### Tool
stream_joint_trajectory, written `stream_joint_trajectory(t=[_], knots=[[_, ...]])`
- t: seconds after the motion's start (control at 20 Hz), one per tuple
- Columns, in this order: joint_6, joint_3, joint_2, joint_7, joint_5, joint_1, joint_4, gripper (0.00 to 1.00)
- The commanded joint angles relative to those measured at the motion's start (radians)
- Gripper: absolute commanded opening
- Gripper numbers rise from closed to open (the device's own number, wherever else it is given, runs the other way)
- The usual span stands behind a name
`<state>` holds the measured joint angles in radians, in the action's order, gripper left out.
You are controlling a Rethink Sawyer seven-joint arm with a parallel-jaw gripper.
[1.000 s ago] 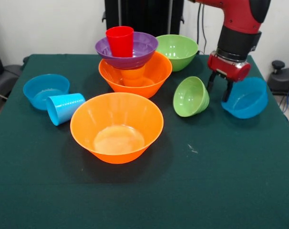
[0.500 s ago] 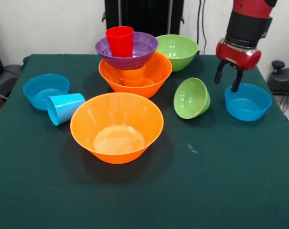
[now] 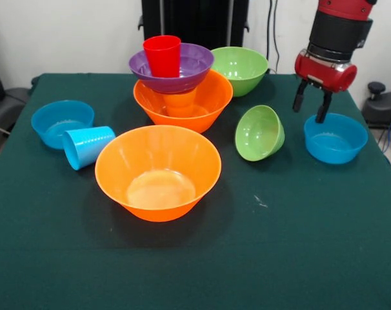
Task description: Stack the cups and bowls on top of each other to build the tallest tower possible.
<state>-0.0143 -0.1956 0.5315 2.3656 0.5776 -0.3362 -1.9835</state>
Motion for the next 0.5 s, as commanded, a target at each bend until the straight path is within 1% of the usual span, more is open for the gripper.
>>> stream_joint_trajectory(t=[0.05, 0.15, 0.25, 0.4, 0.5], knots=[[0.028, 0.105, -0.05, 0.166, 0.026, 0.03, 0.063, 1.0], [-0.007, 0.141, -0.083, 0.151, -0.001, 0.075, 0.068, 1.0], [-0.029, 0.162, -0.096, 0.148, -0.016, 0.097, 0.066, 1.0], [-0.028, 0.141, -0.103, 0.154, -0.002, 0.071, 0.072, 1.0], [-0.028, 0.144, -0.097, 0.158, -0.001, 0.071, 0.066, 1.0]])
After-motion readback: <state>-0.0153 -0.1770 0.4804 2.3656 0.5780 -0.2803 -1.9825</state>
